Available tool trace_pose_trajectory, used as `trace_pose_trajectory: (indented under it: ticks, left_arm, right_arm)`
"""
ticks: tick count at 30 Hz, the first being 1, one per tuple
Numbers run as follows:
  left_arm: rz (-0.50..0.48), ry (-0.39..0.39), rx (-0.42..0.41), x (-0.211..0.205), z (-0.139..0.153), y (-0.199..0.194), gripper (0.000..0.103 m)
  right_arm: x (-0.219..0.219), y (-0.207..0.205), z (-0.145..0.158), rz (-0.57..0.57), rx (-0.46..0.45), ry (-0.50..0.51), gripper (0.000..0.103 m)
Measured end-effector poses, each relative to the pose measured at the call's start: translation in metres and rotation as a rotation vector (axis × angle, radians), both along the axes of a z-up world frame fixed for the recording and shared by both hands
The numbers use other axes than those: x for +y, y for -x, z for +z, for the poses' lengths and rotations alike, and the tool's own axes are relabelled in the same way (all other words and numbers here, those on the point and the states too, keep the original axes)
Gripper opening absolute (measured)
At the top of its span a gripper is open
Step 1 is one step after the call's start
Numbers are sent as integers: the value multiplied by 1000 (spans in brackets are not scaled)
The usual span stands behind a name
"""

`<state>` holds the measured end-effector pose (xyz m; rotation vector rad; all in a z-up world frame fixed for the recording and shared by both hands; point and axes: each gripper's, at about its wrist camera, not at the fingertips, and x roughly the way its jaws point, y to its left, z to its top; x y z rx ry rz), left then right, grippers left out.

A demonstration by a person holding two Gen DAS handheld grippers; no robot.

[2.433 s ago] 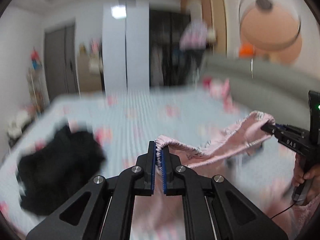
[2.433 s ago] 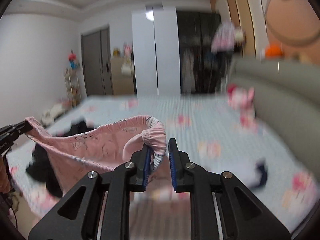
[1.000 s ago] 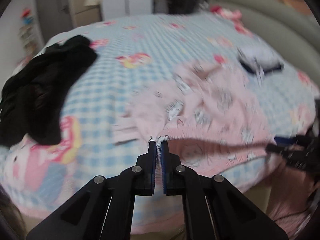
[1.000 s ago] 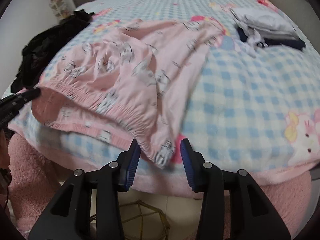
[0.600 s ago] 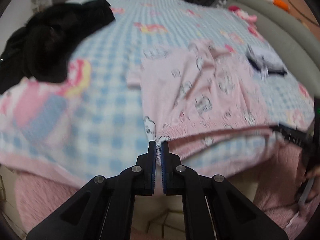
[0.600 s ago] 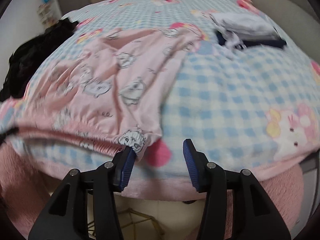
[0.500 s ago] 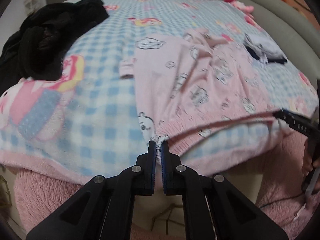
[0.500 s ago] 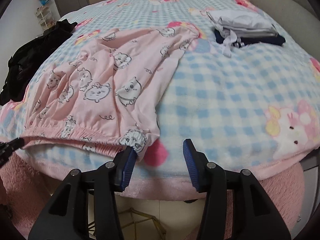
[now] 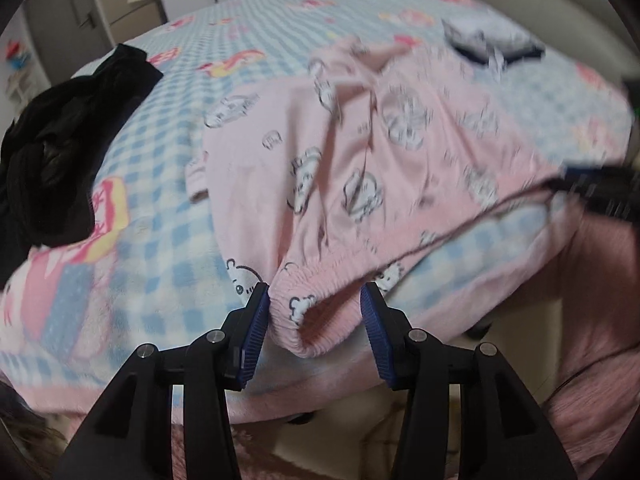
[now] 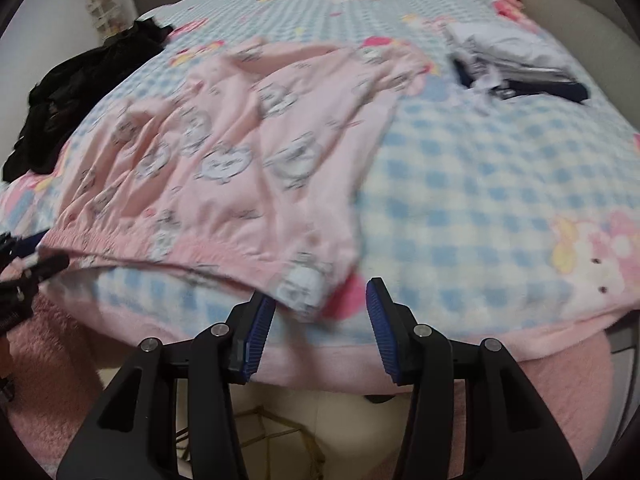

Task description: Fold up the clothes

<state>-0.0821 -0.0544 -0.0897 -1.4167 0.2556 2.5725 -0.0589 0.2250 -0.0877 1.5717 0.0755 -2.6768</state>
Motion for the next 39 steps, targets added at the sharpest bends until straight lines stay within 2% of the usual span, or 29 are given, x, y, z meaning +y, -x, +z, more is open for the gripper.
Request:
trace_pose_trajectory:
  ticks: [1, 2, 5, 8, 10, 13, 15, 16, 18, 21, 23, 25, 28, 32, 35, 37, 39]
  left_arm:
    - [13, -1, 16, -1, 4, 0, 17]
    - [27, -2, 33, -3, 7, 0, 9]
    - [66, -5, 82, -7, 18, 1, 6]
    - [130, -22, 140, -17, 36, -5, 6]
    - [170, -34, 130, -25, 38, -11, 6]
    - [223, -46, 63, -36, 19, -16, 6]
    - [265, -77, -3, -45, 4, -17, 10]
    - [278, -129, -62, -51, -5, -16, 14]
    - [290, -219, -96, -59, -6, -19, 25]
    - [245, -364, -8, -64, 17, -34, 30]
    - [220, -475, 20, -68, 30, -36, 33]
    - [231, -545, 22, -73, 29, -29, 33]
    - [273, -531, -19, -72, 14, -11, 32]
    - [328, -461, -123, -63, -9, -1, 32]
    - [349, -355, -164, -61, -21, -13, 32]
    - [354, -402, -185, -68, -26, -23, 33]
    - [338, -521, -167, -76, -24, -30, 33]
  right_arm:
    - [3, 0, 1, -16, 6, -19, 48]
    - [7, 0, 1, -27, 7, -19, 48]
    - [14, 4, 1, -31, -5, 23, 48]
    - [3, 2, 4, 22, 1, 56, 48]
    - [-5, 1, 5, 60, 6, 79, 49]
    - [-12, -1, 3, 78, -2, 104, 49]
    - [-16, -2, 0, 86, -18, 102, 49]
    - [-18, -2, -1, 90, -26, 98, 52]
    - [-19, -5, 1, 104, -36, 102, 53]
    - [-13, -12, 15, 125, -15, 138, 53]
    - [-5, -17, 28, 124, 23, 179, 57]
    - [7, -16, 37, 74, 70, 234, 61]
    - [15, 3, 26, 3, 51, 258, 63]
    - [7, 25, -7, -13, -54, 198, 61]
    - [11, 20, -17, -25, -66, 179, 60]
    - [20, 17, -18, -49, -66, 172, 60]
    - [33, 15, -17, -77, -64, 190, 61]
